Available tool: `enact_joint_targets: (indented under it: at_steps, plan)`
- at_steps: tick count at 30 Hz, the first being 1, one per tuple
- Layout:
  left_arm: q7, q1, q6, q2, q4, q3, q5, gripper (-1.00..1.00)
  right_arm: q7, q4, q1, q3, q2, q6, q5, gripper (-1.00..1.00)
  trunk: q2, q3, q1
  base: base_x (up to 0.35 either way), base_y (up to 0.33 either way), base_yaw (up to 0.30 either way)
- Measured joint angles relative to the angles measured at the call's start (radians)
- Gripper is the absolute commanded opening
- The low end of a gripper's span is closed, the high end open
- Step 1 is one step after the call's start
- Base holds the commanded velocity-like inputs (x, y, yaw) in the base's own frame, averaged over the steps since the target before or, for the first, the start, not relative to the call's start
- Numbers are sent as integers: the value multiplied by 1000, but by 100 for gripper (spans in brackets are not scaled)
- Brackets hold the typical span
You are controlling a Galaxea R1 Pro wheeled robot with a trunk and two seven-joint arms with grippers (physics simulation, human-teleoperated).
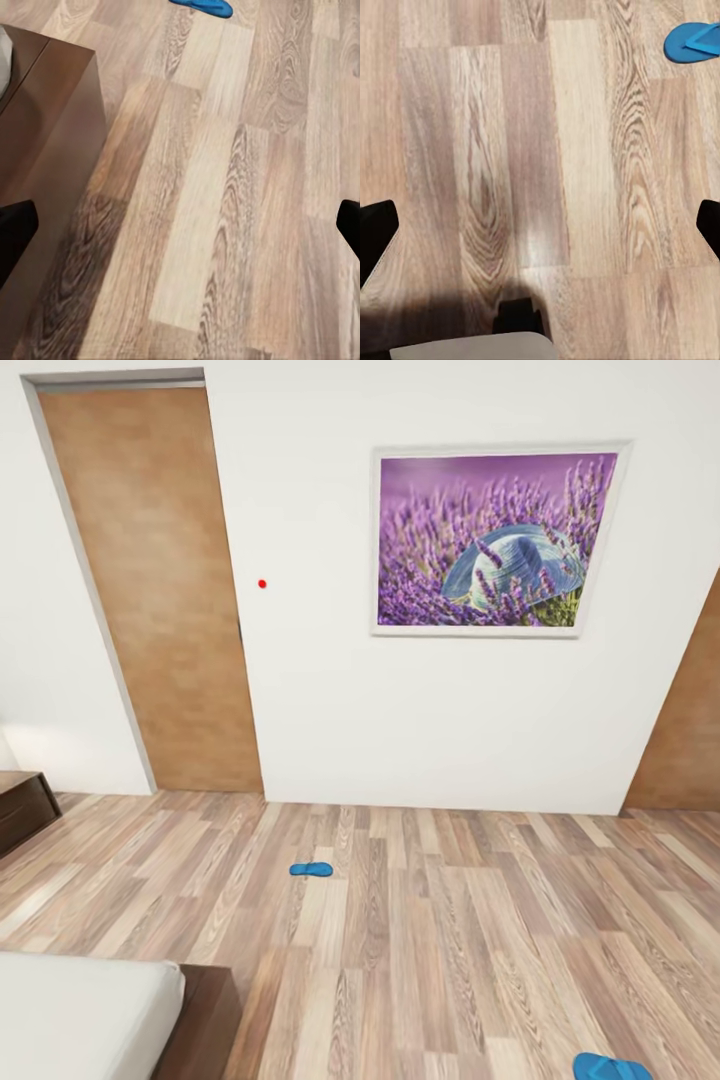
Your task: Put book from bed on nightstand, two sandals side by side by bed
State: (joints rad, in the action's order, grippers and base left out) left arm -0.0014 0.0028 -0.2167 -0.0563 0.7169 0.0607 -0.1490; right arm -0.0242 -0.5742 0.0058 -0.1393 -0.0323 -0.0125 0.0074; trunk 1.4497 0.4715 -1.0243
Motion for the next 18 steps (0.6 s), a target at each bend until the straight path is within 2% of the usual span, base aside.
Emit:
enact_joint_targets:
  at_steps: [18]
  plan:
    - [0,0,0,0,0,0,0,100,0,0,0,0,0,0,-1,100,0,6,0,328,0,0]
